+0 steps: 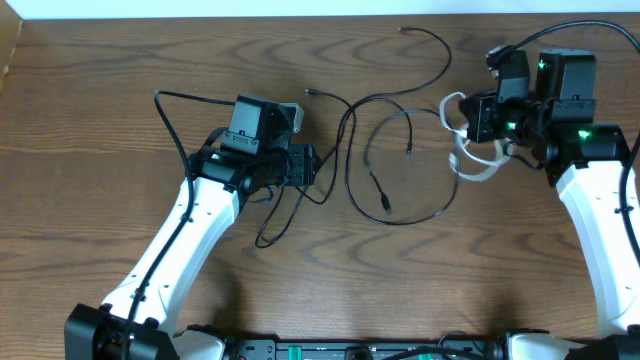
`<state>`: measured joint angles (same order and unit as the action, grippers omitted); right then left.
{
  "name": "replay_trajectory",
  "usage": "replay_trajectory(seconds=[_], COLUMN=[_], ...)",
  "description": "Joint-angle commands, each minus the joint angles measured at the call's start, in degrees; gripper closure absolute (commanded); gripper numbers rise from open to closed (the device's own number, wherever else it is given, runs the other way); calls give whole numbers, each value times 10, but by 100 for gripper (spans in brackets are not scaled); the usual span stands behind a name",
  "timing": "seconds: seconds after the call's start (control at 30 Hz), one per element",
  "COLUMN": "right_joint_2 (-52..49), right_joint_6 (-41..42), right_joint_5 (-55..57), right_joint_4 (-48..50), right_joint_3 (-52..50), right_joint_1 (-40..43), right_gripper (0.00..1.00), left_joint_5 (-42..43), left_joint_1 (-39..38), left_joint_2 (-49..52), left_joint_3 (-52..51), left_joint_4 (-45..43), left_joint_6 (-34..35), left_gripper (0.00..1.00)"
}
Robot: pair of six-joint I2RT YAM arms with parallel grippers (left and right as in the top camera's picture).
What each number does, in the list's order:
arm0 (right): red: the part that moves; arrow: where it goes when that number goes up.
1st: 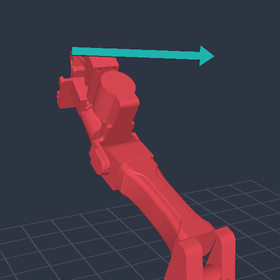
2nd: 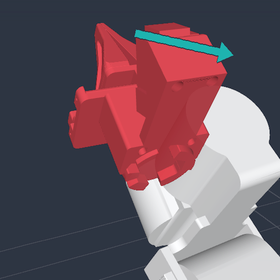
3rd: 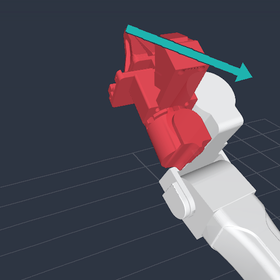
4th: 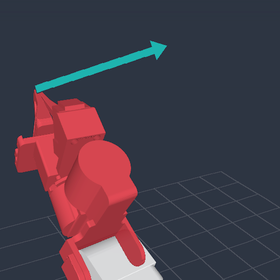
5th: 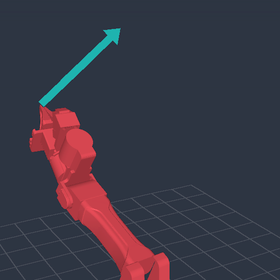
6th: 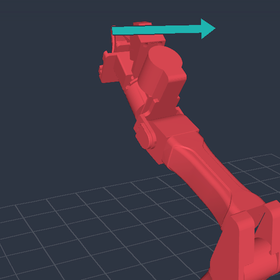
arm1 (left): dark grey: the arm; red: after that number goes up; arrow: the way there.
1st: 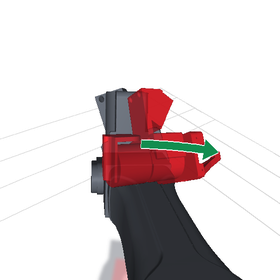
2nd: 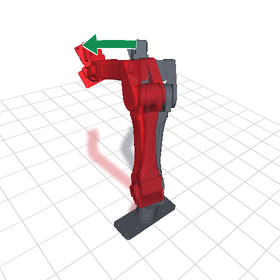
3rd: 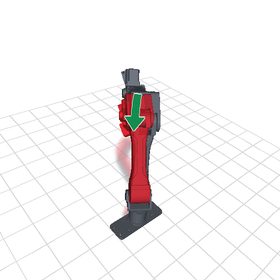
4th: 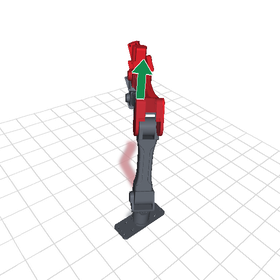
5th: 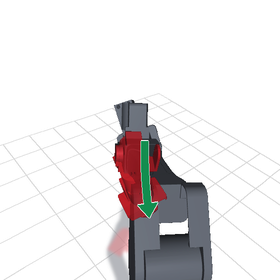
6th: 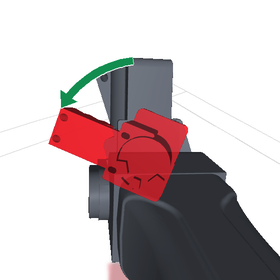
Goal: Untangle cables
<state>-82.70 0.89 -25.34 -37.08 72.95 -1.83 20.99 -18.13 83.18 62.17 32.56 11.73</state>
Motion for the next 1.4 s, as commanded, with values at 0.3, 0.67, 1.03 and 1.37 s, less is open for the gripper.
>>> replay_trajectory(seconds=[0.3,0.67,1.03,1.37], right_joint_2=[-2,-5,-4,-9], right_joint_6=[-28,-123,57,-336], right_joint_5=[57,-120,304,-94], right_joint_4=[-61,-61,-74,-129], right_joint_3=[3,5,5,4], right_joint_1=[6,-6,-17,-31], right_gripper=[99,99,99,99], left_joint_5=[-5,-6,-6,-5], left_joint_1=[-2,-2,-2,-2], left_joint_2=[5,5,5,5], left_joint_3=[9,9,9,9], left_joint_4=[0,-3,-3,-2], left_joint_6=[-8,-8,-8,-8], left_gripper=[42,42,42,42])
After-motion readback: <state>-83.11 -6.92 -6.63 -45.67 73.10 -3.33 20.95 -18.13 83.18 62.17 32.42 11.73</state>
